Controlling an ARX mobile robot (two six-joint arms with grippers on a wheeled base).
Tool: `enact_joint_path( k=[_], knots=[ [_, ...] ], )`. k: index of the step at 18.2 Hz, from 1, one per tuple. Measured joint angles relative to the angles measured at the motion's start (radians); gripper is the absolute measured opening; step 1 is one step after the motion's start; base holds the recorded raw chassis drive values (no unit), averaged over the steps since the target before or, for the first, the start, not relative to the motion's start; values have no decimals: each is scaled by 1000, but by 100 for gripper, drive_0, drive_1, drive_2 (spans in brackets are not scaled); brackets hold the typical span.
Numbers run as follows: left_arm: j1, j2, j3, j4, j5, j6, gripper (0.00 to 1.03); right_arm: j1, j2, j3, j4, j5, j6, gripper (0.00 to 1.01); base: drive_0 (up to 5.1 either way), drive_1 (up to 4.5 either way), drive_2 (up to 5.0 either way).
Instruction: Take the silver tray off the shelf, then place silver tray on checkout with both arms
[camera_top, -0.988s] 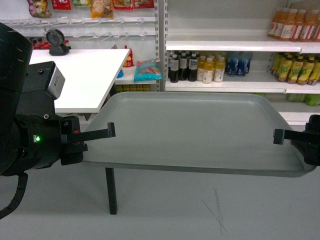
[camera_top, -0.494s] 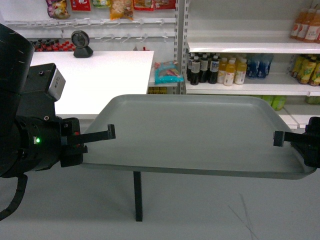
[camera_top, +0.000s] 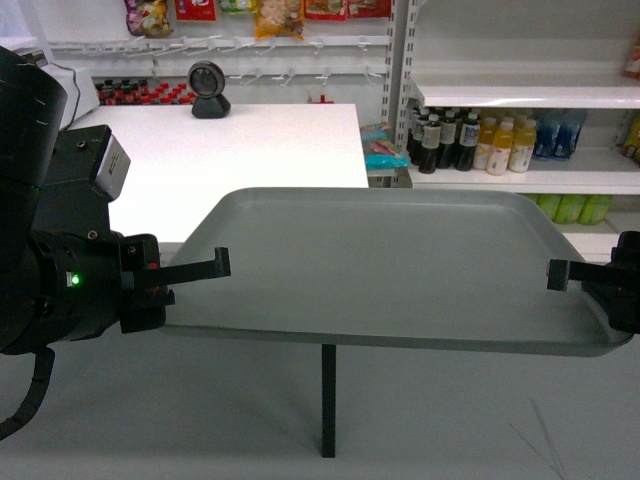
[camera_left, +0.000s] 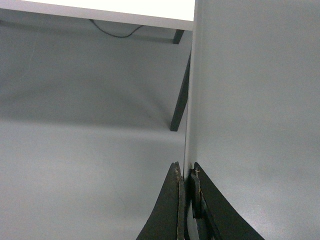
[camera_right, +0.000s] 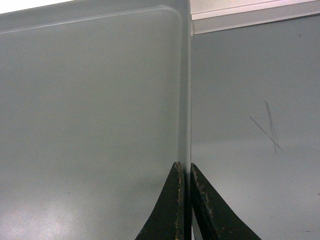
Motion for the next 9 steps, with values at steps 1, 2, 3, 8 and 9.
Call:
enact_joint_path(
  k=[1,2,3,8,9],
  knots=[
    [0,0,0,0,0,0,3,0,0,0,-4,0,0,4,-487,245,245],
    [0,0,0,0,0,0,3,0,0,0,0,0,0,4,-489,248,248],
    [0,0,0,0,0,0,3,0,0,0,0,0,0,4,-482,254,254],
    [0,0,0,0,0,0,3,0,1,0,0,1,0,4,-483,253,253],
    [0,0,0,-2,0,0,3,0,1,0,-5,0,0,4,-498,238,238]
  ],
)
